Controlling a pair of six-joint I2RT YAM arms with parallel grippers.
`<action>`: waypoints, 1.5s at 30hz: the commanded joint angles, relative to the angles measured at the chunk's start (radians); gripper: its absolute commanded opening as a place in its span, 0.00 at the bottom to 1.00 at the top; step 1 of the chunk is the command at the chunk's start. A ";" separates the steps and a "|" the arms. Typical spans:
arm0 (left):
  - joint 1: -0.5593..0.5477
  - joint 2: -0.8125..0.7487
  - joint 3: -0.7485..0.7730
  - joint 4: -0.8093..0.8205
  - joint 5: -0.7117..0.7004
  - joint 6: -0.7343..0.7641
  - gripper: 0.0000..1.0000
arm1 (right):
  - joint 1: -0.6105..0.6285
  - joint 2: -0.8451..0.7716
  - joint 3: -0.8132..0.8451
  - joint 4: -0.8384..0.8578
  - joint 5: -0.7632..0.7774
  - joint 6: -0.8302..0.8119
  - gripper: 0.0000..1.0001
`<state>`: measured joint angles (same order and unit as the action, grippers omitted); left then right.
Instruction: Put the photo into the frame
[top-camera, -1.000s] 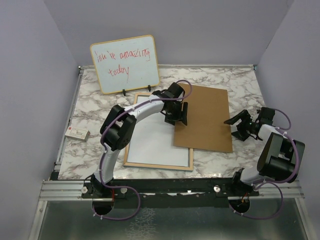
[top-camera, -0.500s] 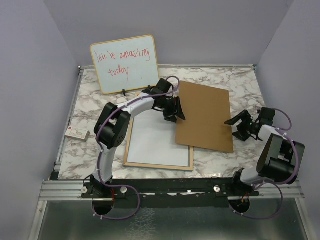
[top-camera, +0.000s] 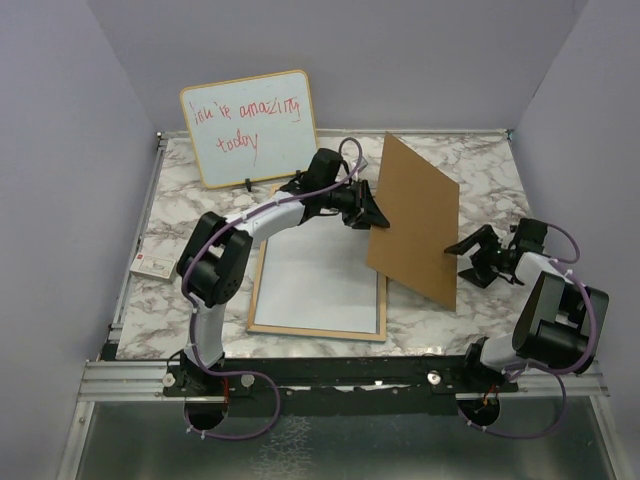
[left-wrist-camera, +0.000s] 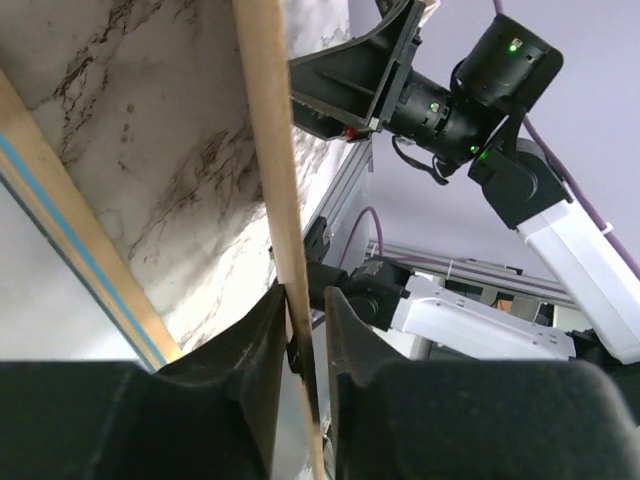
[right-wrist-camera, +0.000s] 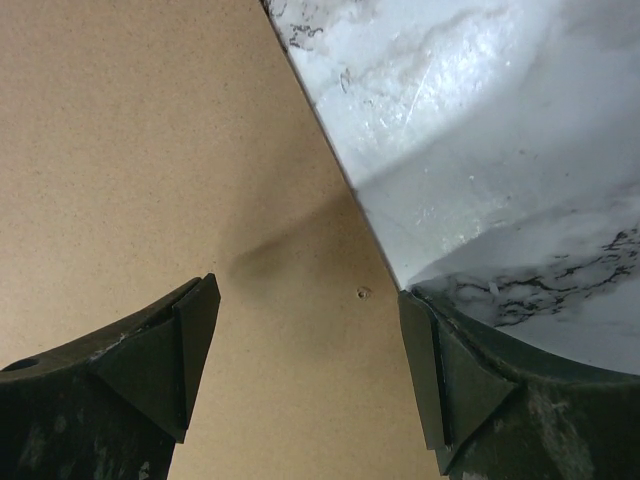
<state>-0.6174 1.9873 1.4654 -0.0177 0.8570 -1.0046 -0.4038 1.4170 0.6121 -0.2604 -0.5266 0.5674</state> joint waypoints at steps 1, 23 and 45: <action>-0.001 -0.047 0.105 -0.204 -0.047 0.178 0.20 | 0.011 0.011 -0.040 -0.165 0.054 -0.010 0.83; -0.110 -0.114 0.430 -0.559 -0.484 0.536 0.00 | 0.264 -0.170 0.717 -0.635 0.489 0.086 0.86; -0.452 -0.079 0.664 -0.658 -1.099 0.780 0.00 | 0.537 0.102 1.239 -0.998 0.575 0.277 0.83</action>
<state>-1.0267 1.9320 2.0804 -0.6899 -0.1116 -0.2993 0.1204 1.5047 1.8450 -1.1374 -0.0296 0.8124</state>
